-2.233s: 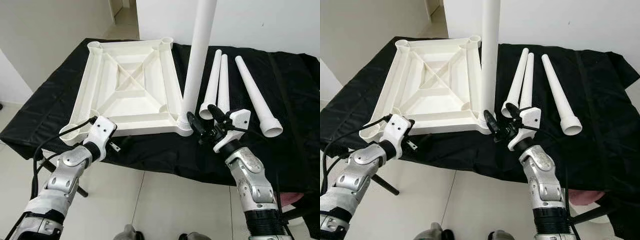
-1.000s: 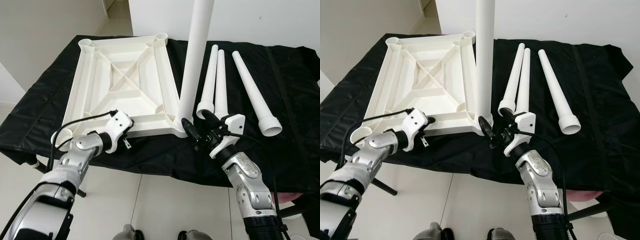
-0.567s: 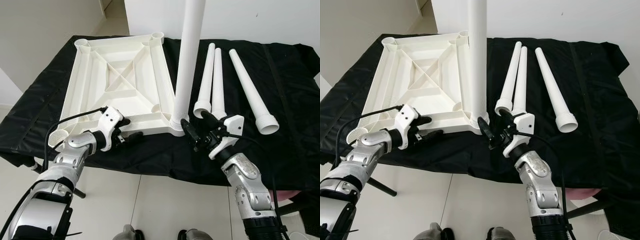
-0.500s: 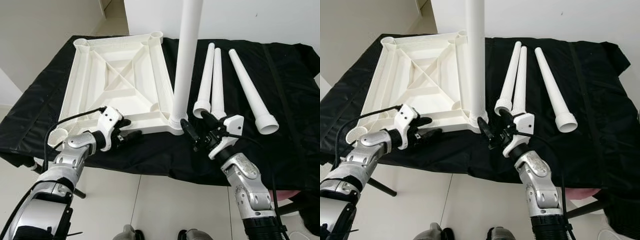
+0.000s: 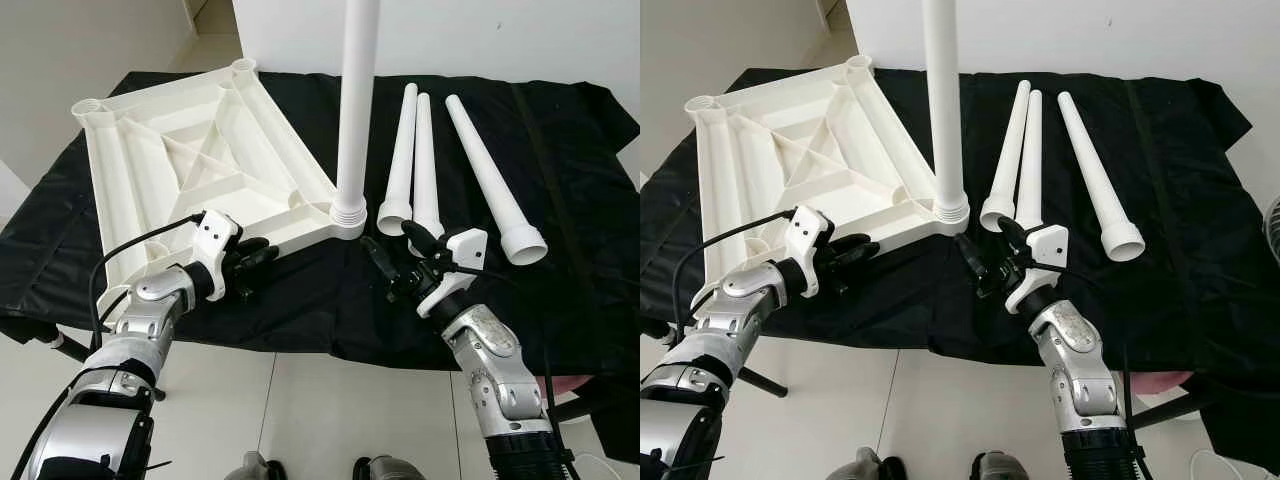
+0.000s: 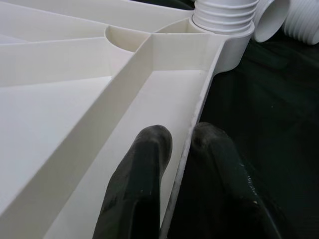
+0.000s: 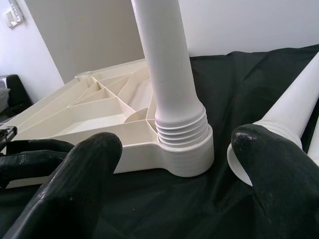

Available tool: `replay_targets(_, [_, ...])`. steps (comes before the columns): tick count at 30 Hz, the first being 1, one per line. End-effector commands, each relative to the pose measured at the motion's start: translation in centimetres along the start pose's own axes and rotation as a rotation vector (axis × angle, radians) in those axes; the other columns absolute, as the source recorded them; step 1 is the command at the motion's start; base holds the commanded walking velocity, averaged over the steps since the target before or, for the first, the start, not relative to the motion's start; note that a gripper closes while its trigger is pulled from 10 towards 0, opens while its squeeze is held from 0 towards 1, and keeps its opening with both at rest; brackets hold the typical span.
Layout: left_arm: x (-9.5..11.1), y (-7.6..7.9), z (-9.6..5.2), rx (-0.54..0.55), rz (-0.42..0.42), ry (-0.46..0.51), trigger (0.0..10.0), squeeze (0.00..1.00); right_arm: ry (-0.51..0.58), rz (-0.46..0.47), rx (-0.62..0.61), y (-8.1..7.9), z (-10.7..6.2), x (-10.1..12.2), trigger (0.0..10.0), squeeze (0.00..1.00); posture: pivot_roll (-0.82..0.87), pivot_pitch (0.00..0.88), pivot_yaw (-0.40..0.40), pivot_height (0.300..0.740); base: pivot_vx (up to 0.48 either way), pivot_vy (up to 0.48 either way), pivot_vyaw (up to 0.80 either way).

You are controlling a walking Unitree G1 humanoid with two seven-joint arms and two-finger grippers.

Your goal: Building children table

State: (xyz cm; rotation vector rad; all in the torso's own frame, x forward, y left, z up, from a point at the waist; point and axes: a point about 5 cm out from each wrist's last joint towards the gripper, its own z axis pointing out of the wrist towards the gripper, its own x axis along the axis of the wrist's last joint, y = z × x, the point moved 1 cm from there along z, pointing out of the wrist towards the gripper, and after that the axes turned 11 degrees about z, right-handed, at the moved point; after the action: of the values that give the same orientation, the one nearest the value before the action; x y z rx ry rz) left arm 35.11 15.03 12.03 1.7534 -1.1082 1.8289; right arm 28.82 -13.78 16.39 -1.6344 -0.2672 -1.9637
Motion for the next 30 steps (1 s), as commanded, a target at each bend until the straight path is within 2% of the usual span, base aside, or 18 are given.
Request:
replay_targets(1, [-2.5, -0.2, -1.0, 0.213, -0.088, -0.089, 0.0, 0.0, -0.004, 0.002, 0.003, -0.2, 0.1, -0.1, 10.0, 0.0, -0.09, 0.121, 0.086, 0.74, 0.0, 0.0, 0.0])
replay_targets(3, [-2.5, -0.1, -0.8, 0.224, -0.096, -0.086, 0.0, 0.0, -0.004, 0.001, 0.002, -0.1, 0.1, -0.1, 10.0, 0.0, -0.09, 0.121, 0.086, 0.74, 0.0, 0.0, 0.0])
replay_targets(4, [-2.3, 0.0, -0.4, 0.231, -0.101, -0.08, 0.9, 0.0, -0.003, 0.001, 0.003, -0.1, 0.1, 0.0, 10.0, 0.0, -0.09, 0.124, 0.084, 0.74, 0.0, 0.0, 0.0])
replay_targets(5, [-2.3, 0.0, -0.4, 0.231, -0.101, -0.08, 0.9, 0.0, -0.003, 0.001, 0.003, -0.1, 0.1, 0.0, 10.0, 0.0, -0.09, 0.124, 0.084, 0.74, 0.0, 0.0, 0.0])
replay_targets(6, [-2.2, 0.1, 0.0, 0.241, -0.107, -0.076, 0.4, 0.0, -0.004, -0.001, 0.003, -0.1, 0.2, 0.0, 10.0, 0.0, -0.09, 0.122, 0.08, 0.74, 0.0, 0.0, 0.0])
replay_targets(10, [-1.9, 0.1, 0.6, 0.257, -0.107, -0.072, 0.4, 0.0, -0.001, -0.004, 0.007, -0.2, 0.3, 0.1, 10.0, 0.0, -0.09, 0.129, 0.08, 0.74, 0.0, 0.0, 0.0])
replay_targets(12, [-1.7, 0.0, 1.1, 0.275, -0.113, -0.066, 0.0, 0.0, 0.0, -0.002, 0.006, -0.1, 0.3, 0.1, 10.0, 0.0, -0.09, 0.13, 0.075, 0.74, 0.0, 0.0, 0.0])
replay_targets(13, [-1.2, -0.2, 2.0, 0.322, -0.123, -0.065, 0.0, 0.0, 0.002, -0.004, 0.008, -0.2, 0.4, 0.2, 10.0, 0.0, -0.09, 0.129, 0.08, 0.74, 0.0, 0.0, 0.0])
replay_targets(19, [-0.8, -0.4, 2.4, 0.361, -0.132, -0.061, 0.0, 0.0, 0.004, -0.007, 0.006, -0.2, 0.4, 0.2, 10.0, 0.0, -0.1, 0.129, 0.08, 0.74, 0.0, 0.0, 0.0])
replay_targets(20, [-0.7, -0.6, 2.6, 0.387, -0.131, -0.066, 3.1, 0.0, 0.004, -0.008, 0.003, -0.2, 0.4, 0.2, 10.0, 0.0, -0.09, 0.127, 0.08, 0.74, 0.0, 0.0, 0.0])
replay_targets(21, [-0.7, -0.6, 2.6, 0.387, -0.131, -0.066, 3.1, 0.0, 0.004, -0.008, 0.003, -0.2, 0.4, 0.2, 10.0, 0.0, -0.09, 0.127, 0.08, 0.74, 0.0, 0.0, 0.0])
replay_targets(22, [-0.6, -0.7, 2.8, 0.41, -0.135, -0.072, 4.5, 0.0, 0.005, -0.008, 0.001, -0.1, 0.5, 0.2, 10.0, 0.0, -0.09, 0.127, 0.08, 0.74, 0.0, 0.0, 0.0])
replay_targets(23, [-0.6, -0.7, 2.8, 0.41, -0.135, -0.072, 4.5, 0.0, 0.005, -0.008, 0.001, -0.1, 0.5, 0.2, 10.0, 0.0, -0.09, 0.127, 0.08, 0.74, 0.0, 0.0, 0.0])
replay_targets(24, [-0.5, -0.8, 3.0, 0.427, -0.137, -0.082, 10.0, 0.0, 0.006, -0.008, 0.0, -0.1, 0.5, 0.2, 10.0, 0.0, -0.09, 0.125, 0.081, 0.74, 0.0, 0.0, 0.0])
replay_targets(30, [-0.3, -1.1, 3.2, 0.442, -0.113, -0.103, 10.0, 0.0, 0.013, -0.007, 0.003, -0.2, 0.7, 0.4, 10.0, 0.0, -0.1, 0.125, 0.085, 0.74, 0.0, 0.0, 0.0])
